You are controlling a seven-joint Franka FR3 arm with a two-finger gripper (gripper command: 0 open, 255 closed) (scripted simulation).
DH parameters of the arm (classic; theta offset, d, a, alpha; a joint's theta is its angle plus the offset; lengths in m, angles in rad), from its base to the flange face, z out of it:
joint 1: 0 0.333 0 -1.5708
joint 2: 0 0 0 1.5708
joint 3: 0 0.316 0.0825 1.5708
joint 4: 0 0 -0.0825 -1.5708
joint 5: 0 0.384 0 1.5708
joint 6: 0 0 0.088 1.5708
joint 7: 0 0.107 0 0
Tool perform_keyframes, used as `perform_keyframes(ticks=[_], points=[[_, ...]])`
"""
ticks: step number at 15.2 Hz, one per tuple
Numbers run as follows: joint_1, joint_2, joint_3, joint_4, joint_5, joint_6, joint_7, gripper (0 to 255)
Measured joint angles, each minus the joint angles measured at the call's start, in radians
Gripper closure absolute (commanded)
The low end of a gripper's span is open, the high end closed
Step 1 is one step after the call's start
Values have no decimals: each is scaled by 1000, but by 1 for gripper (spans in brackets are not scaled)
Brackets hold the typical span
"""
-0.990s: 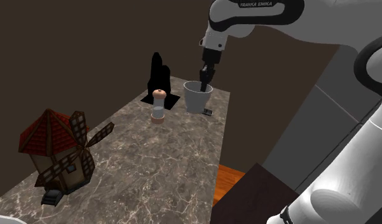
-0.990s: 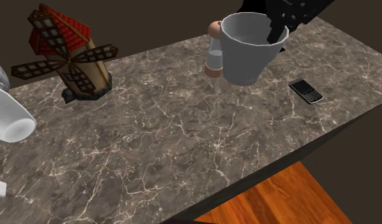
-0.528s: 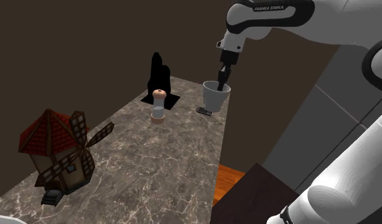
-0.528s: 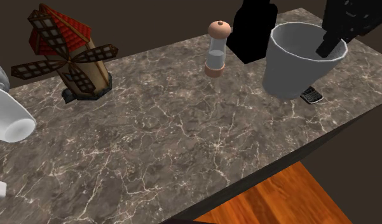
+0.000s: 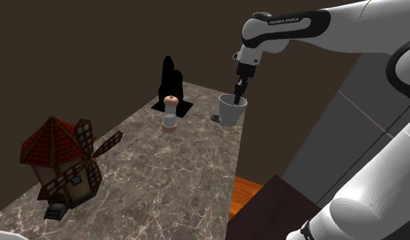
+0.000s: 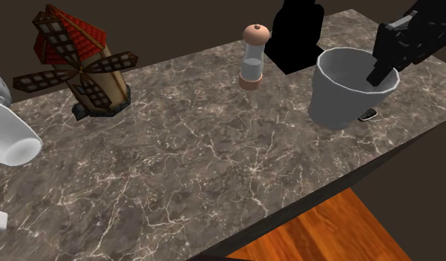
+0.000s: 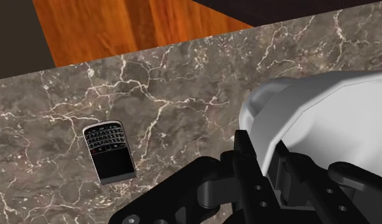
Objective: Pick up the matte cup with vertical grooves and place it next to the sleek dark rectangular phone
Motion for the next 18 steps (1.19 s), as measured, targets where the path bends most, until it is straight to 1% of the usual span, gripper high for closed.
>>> perform_keyframes(ticks=[18], points=[[2,54,2,-182,8,234,-25,255]])
